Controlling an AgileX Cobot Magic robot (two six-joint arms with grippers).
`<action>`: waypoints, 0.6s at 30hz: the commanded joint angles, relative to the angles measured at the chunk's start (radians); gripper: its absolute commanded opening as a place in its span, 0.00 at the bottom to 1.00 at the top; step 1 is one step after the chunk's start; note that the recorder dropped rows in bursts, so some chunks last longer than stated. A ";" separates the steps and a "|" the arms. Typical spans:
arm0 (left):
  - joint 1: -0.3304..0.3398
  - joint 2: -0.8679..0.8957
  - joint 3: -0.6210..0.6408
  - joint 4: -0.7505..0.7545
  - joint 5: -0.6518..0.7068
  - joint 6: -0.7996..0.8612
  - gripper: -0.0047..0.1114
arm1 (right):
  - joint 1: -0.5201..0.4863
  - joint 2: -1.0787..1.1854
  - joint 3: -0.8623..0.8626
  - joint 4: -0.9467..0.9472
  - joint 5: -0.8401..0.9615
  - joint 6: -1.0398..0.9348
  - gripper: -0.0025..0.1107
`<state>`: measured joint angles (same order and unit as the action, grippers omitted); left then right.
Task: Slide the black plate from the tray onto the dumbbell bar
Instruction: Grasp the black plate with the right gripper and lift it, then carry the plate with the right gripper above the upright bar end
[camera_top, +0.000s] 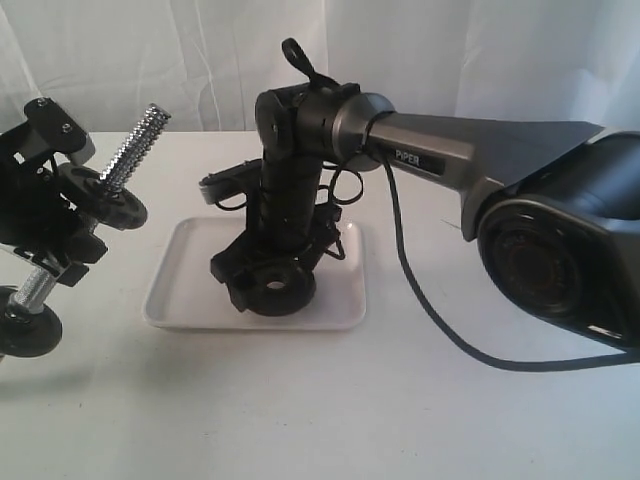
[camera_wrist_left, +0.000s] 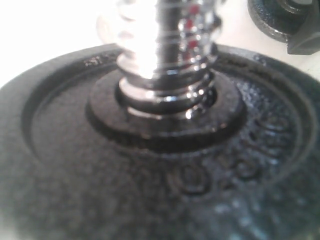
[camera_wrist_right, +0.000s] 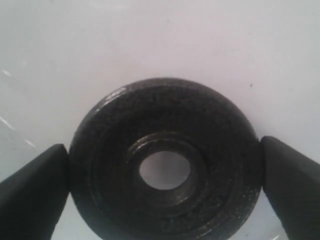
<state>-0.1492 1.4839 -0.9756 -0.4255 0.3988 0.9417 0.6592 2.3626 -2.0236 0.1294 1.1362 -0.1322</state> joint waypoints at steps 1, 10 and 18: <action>0.001 -0.060 -0.032 -0.075 -0.054 -0.004 0.04 | -0.041 -0.043 -0.050 0.048 0.036 0.013 0.02; 0.001 -0.060 -0.032 -0.075 -0.047 -0.002 0.04 | -0.198 -0.050 -0.052 0.461 0.085 -0.062 0.02; 0.001 -0.060 -0.032 -0.075 -0.044 -0.002 0.04 | -0.315 -0.050 -0.052 0.920 0.085 -0.182 0.02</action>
<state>-0.1492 1.4818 -0.9756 -0.4255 0.4111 0.9433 0.3760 2.3382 -2.0629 0.8813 1.2205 -0.2779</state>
